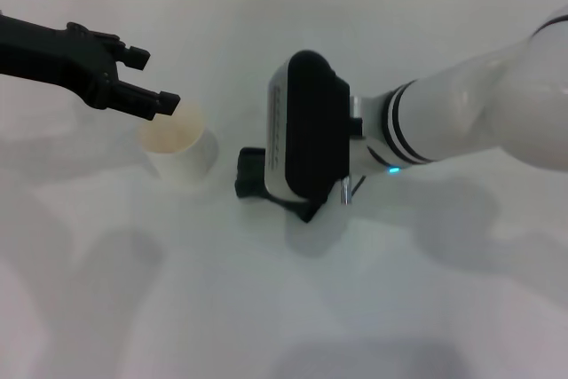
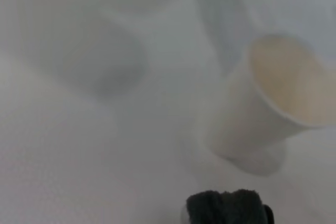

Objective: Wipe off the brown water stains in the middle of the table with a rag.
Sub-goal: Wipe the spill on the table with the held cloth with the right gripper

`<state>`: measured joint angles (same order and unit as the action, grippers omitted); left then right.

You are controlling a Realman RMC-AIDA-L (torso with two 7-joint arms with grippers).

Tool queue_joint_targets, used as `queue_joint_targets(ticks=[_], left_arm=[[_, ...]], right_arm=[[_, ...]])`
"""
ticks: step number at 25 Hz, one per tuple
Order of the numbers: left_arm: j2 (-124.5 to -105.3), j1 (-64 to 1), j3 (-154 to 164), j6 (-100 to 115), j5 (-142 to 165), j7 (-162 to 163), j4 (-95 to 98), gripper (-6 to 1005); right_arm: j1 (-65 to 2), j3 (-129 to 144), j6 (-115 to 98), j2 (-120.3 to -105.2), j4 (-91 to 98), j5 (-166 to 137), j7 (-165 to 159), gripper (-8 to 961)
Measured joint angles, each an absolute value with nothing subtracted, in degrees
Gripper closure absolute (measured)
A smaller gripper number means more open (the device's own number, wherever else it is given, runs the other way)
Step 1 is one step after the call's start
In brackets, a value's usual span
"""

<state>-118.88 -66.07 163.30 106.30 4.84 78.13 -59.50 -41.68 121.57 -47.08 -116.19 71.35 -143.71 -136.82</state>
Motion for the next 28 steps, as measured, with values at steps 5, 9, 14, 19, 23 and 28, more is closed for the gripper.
queue_joint_targets(ticks=[5, 9, 14, 19, 23, 28], left_arm=[[-118.87, -66.1, 163.3, 106.16, 4.84, 78.13, -59.5, 107], [-118.84, -66.12, 163.3, 106.1, 4.91, 78.16, -59.5, 108], [-118.82, -66.15, 163.3, 106.05, 4.93, 78.22, -59.5, 108], [-118.82, -66.07, 163.3, 105.94, 4.95, 78.27, -59.58, 109], [-118.81, -65.91, 163.3, 105.88, 4.95, 78.28, -59.67, 107], [-118.78, -65.58, 163.3, 105.87, 4.97, 78.31, -59.83, 108]], right_arm=[[-41.84, 119.24, -44.85, -116.19, 69.61, -143.71, -137.72, 869], [-41.86, 116.62, -43.39, -116.19, 67.28, -144.32, -138.19, 866], [-42.41, 114.58, -43.71, -116.16, 65.0, -145.23, -138.24, 862], [-40.44, 116.97, -49.27, -115.99, 70.52, -145.38, -137.72, 858], [-37.47, 120.52, -54.67, -115.84, 78.27, -146.44, -136.8, 855], [-34.76, 121.9, -58.16, -115.91, 83.7, -146.71, -134.44, 851]])
